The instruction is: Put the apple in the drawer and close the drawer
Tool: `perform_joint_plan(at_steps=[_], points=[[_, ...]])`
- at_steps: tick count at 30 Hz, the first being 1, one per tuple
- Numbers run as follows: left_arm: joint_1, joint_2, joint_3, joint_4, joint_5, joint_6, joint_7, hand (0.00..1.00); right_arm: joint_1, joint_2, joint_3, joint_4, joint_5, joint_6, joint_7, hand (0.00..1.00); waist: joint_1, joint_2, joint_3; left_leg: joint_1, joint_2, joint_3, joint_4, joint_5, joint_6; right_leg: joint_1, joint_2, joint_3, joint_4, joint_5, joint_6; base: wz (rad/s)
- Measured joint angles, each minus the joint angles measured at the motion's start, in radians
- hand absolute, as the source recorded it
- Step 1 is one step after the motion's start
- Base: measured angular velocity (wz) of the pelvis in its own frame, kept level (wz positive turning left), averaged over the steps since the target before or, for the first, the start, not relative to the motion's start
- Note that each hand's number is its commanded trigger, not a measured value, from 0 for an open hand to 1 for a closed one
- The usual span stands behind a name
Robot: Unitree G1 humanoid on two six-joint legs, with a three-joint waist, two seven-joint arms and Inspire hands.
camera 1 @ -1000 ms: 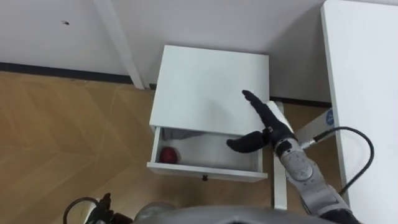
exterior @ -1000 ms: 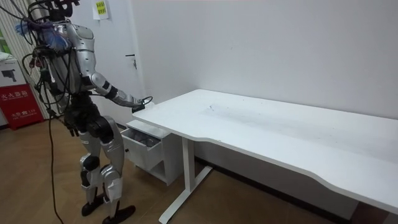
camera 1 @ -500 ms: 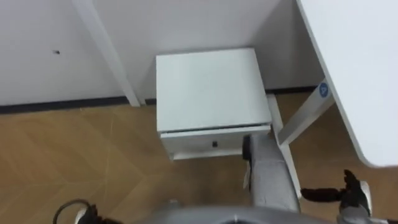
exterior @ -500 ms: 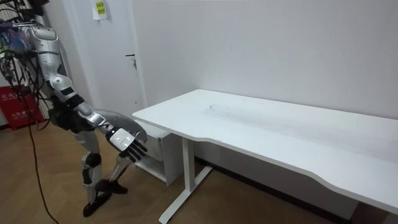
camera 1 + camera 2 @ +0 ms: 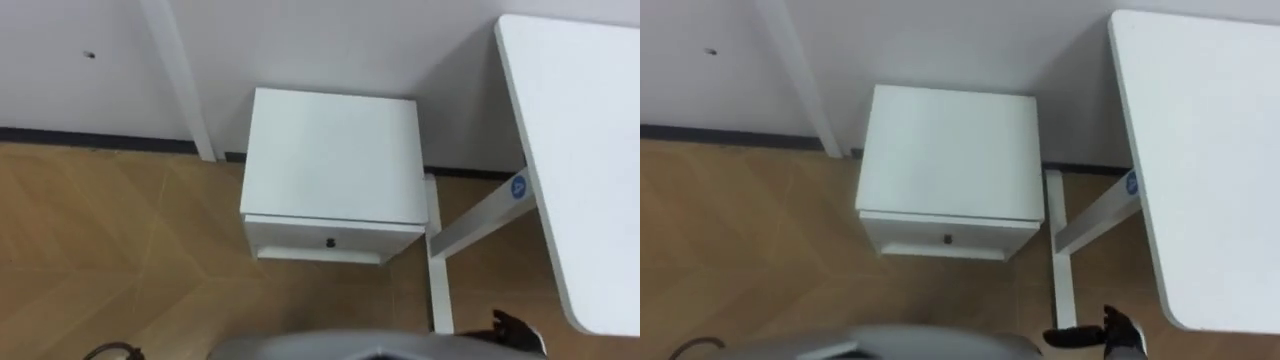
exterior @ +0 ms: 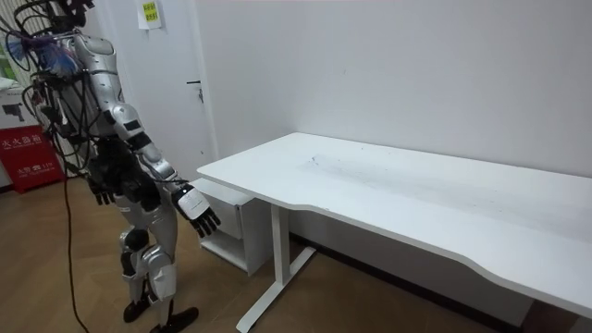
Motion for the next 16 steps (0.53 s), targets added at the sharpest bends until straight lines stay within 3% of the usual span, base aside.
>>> perform_joint_plan(at_steps=[6, 16], points=[[0.007, -0.020, 0.055, 0.000, 0.003, 0.005, -0.002, 0.00, 0.001, 0.005, -0.033, 0.060, 0.004, 0.012, 0.045, 0.00, -0.003, 0.021, 0.0003, 0.028, 0.000, 0.001, -0.037, 0.004, -0.005, 0.008, 0.002, -0.009, 0.001, -0.002, -0.003, -0.01], [0.009, -0.019, 0.075, 0.003, 0.006, 0.006, -0.007, 0.00, 0.000, 0.009, -0.055, 0.094, 0.005, 0.016, 0.073, 0.00, -0.005, 0.021, 0.0031, 0.045, 0.000, 0.021, -0.052, 0.004, -0.006, 0.018, 0.003, -0.004, 0.001, -0.003, -0.004, -0.07]])
